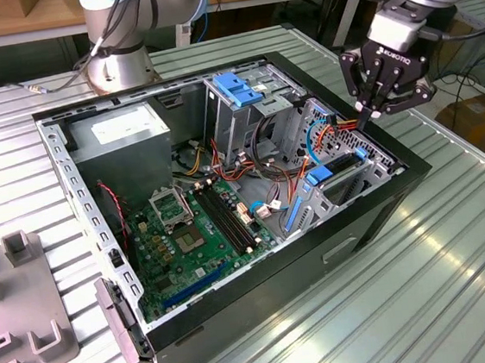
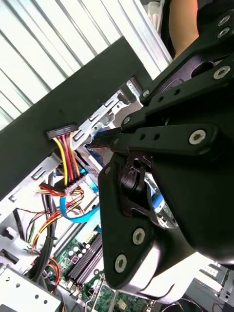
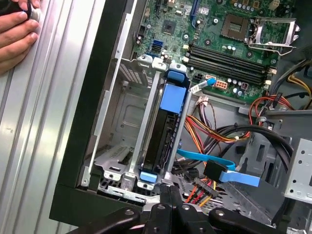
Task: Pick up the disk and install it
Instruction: 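Insert the first disk wire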
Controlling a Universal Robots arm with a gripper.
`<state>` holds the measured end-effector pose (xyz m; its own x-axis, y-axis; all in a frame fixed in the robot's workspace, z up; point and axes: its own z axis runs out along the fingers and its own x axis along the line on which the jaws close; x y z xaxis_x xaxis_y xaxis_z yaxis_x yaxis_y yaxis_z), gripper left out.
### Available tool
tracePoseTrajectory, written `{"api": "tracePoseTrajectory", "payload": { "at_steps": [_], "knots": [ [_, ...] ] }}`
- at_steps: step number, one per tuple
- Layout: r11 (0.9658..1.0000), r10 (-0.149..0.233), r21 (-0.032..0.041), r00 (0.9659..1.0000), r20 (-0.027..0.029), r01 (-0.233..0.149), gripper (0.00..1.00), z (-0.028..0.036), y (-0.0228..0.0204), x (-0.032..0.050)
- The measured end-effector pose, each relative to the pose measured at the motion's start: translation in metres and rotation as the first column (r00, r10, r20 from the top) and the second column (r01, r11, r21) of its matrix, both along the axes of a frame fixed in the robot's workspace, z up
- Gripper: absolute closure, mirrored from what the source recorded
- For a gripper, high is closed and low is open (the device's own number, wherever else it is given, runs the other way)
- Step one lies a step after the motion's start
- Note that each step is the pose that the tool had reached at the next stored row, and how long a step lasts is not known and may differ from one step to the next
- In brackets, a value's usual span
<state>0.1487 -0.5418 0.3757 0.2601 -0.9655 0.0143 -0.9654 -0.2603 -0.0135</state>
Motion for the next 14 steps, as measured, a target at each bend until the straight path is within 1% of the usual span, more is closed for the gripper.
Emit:
{"api": "tracePoseTrajectory", "payload": {
  "at_steps": [2,5,7,8,9,10,12,13,14],
  "knots": [
    [0.9999,0.012,0.0000,0.9999,0.0000,-0.012,0.90,0.0000,0.0033,0.0039],
    [0.9997,0.025,0.0000,0.9997,0.0000,-0.025,0.89,0.0000,0.0060,0.0074],
    [0.9994,0.034,0.0000,0.9994,0.0000,-0.034,0.77,0.0000,0.0078,0.0099],
    [0.9993,0.039,0.0000,0.9993,0.0000,-0.039,0.77,0.0000,0.0087,0.0111],
    [0.9990,0.045,0.0000,0.9990,0.0000,-0.045,0.70,0.0000,0.0096,0.0128],
    [0.9986,0.053,-0.0001,0.9986,0.0000,-0.053,0.70,-0.0001,0.0097,0.0146],
    [0.9968,0.080,0.0001,0.9968,0.0000,-0.080,0.70,-0.0003,0.0098,0.0164],
    [0.9949,0.101,0.0000,0.9949,0.0000,-0.101,0.70,-0.0004,0.0098,0.0165],
    [0.9898,0.142,-0.0001,0.9898,0.0000,-0.142,0.70,-0.0007,0.0098,0.0166]
  ]
}}
